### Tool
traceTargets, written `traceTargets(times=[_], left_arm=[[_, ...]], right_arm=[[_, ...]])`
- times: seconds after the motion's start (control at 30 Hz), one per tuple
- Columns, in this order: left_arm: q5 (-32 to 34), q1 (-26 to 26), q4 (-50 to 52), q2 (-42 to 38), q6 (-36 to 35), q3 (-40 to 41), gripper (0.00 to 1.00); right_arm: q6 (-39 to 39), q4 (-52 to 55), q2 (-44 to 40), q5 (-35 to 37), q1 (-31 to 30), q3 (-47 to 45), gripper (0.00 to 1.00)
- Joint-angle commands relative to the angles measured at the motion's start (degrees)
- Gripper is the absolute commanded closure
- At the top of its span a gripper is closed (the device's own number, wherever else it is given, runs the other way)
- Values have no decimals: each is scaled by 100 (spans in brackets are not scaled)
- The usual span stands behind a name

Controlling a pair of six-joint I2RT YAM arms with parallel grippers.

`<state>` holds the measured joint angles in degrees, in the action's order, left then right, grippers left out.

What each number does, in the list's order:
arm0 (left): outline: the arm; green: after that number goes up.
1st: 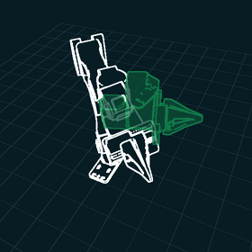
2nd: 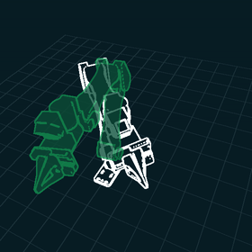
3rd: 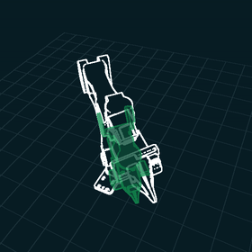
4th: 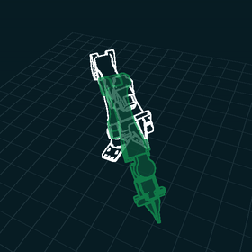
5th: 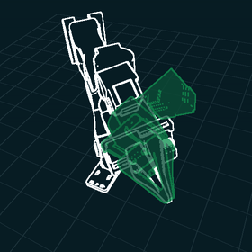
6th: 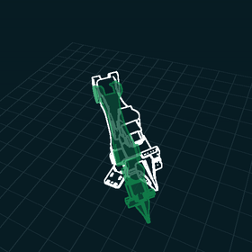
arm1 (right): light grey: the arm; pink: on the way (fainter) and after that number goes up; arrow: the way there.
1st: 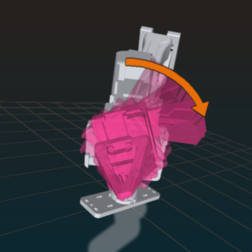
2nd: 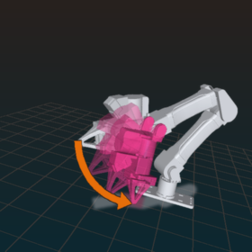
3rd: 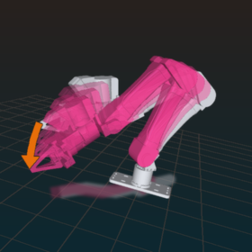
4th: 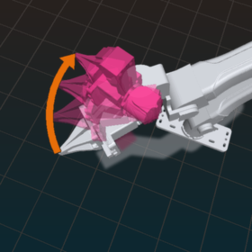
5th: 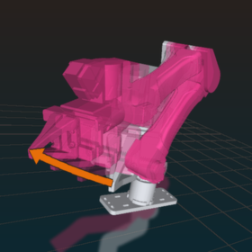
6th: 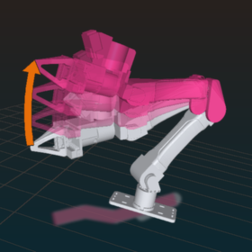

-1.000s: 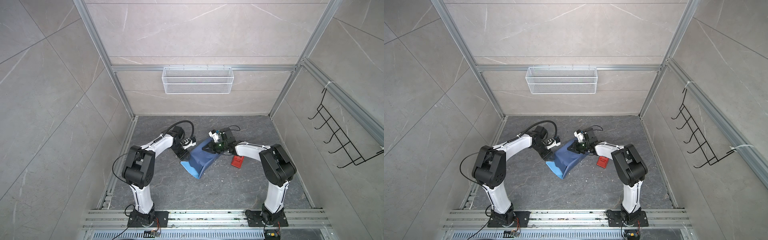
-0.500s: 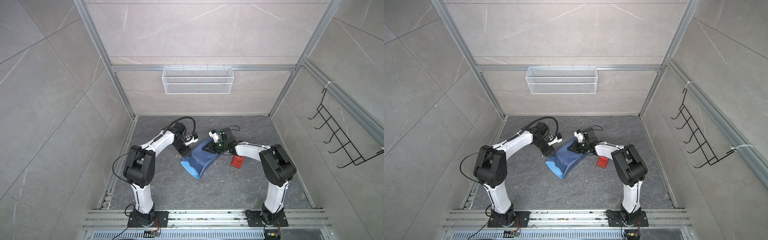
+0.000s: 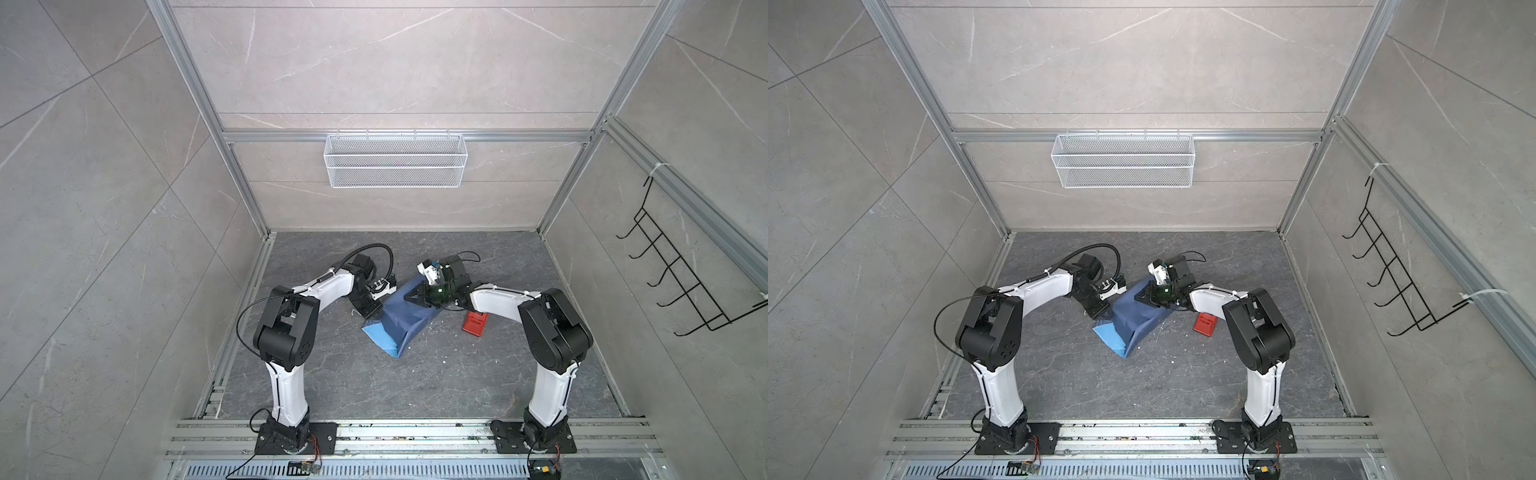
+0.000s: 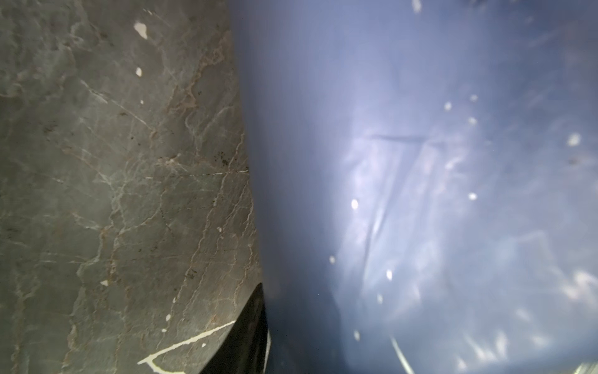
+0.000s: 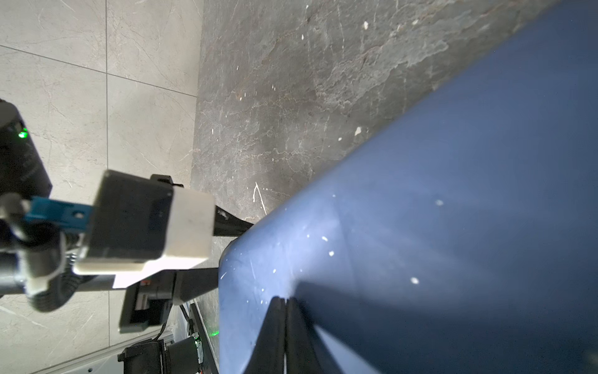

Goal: Wrap a gift box in wrapping paper
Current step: Fold the wrapping paper for the gift box.

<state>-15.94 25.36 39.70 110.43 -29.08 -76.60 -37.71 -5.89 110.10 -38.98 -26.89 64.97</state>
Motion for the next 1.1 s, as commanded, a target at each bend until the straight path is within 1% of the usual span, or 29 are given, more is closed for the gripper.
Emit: traceTargets(times=[0.0,0.1,0.17,0.23,0.33,0.4,0.47,0.5,0.57,0.63,0.7,0.8,0.87,0.9,0.97,1.03,1.07], left_arm=[[200,55,-436,-89,113,126,69],[306,82,-510,-58,113,223,75],[265,100,-464,-95,122,236,82],[258,100,-586,-203,139,347,86],[163,109,-683,-212,167,452,91],[163,118,-556,-169,140,393,94],[197,118,-582,-249,112,444,99],[197,118,-656,-301,96,531,100],[197,118,-764,-284,102,584,100],[202,118,-666,-218,126,501,100],[207,122,-645,-293,162,491,100],[241,118,-798,-408,198,635,99],[301,131,-837,-457,252,681,79],[385,135,-848,-504,270,681,72],[504,138,-846,-611,258,711,72],[612,135,-993,-689,212,839,77],[667,135,-1096,-686,184,929,82]], right_arm=[[72,898,170,485,-54,-364,91],[161,1054,155,584,-57,-328,91],[95,1002,127,553,-61,-369,91],[100,977,100,534,-59,-376,91],[180,1080,99,617,-61,-356,92],[102,1013,74,583,-61,-391,91],[69,946,36,548,-68,-424,91],[111,965,21,563,-69,-417,91],[191,1045,28,623,-66,-408,91],[148,1038,22,634,-71,-420,91],[55,913,-13,564,-76,-498,91],[162,988,-33,621,-78,-471,92],[187,1038,-31,681,-79,-474,91],[149,1018,-33,658,-79,-484,91],[104,959,-57,594,-88,-502,91],[160,976,-77,615,-86,-485,91],[191,1006,-77,644,-88,-481,91]])
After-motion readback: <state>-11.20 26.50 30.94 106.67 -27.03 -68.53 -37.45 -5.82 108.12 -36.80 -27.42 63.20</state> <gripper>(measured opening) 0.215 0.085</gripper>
